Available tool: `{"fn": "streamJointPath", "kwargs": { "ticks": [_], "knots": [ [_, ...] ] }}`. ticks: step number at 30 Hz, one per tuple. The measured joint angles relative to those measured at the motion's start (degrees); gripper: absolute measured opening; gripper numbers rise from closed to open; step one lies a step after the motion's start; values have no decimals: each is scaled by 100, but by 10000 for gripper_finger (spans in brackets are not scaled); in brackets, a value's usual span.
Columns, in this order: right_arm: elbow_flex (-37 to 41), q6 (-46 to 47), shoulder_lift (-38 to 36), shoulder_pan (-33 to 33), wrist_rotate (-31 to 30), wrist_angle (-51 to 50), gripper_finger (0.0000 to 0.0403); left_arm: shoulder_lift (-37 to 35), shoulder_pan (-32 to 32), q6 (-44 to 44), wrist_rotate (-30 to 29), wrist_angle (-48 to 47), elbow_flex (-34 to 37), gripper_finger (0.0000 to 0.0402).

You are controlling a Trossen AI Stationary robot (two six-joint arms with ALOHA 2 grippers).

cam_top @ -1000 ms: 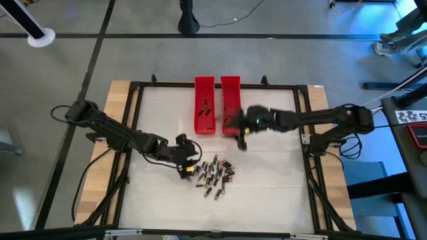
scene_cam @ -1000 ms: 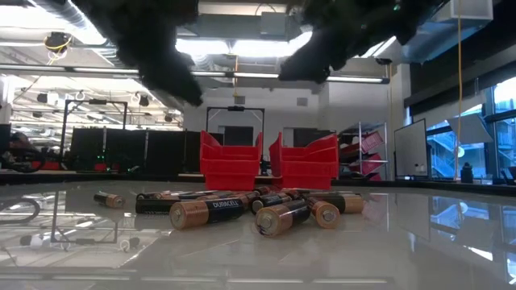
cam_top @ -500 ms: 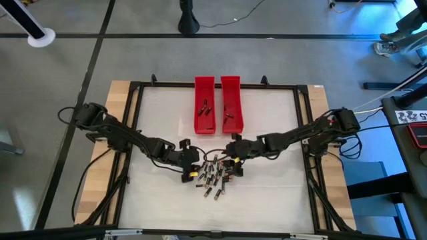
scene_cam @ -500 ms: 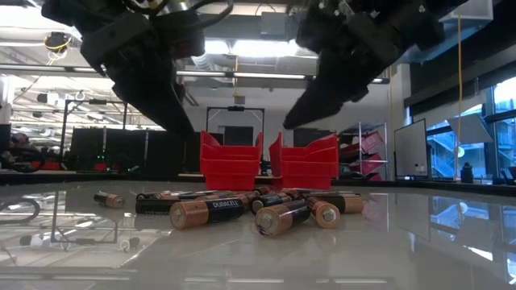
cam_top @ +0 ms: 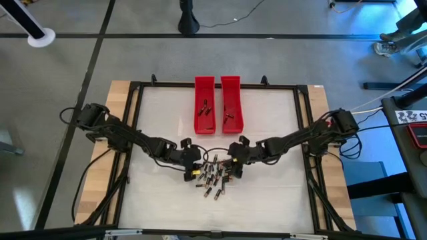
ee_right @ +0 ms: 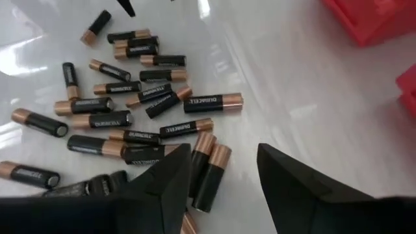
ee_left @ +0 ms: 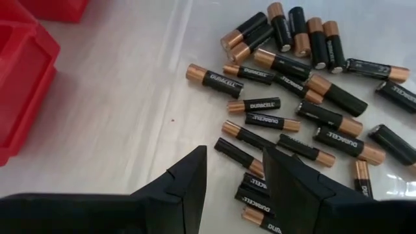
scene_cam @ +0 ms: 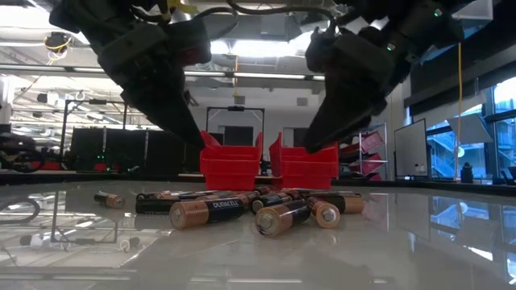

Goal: Sort batteries
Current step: Put the large black battery into the left red bin

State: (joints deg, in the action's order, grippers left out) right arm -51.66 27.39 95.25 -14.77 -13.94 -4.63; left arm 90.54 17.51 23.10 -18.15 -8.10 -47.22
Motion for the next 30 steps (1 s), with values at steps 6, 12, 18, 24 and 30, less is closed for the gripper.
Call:
{"fn": "streamJointPath", "kwargs": {
  "ticks": [6,12,18,24,30],
  "knots": [
    [0,362,244,-67,-205,16,179,0,-39,45,0,74,2,140],
    [-2,527,507,-103,-217,41,179,0,-36,47,0,115,0,140],
    [-2,536,521,-106,-352,7,179,-2,-36,47,0,114,2,140],
    [-2,573,626,-244,-459,0,179,-2,-36,16,0,105,1,140],
    [-35,788,934,-382,-671,203,173,-4,-43,-99,-2,127,0,140]
  ]
}}
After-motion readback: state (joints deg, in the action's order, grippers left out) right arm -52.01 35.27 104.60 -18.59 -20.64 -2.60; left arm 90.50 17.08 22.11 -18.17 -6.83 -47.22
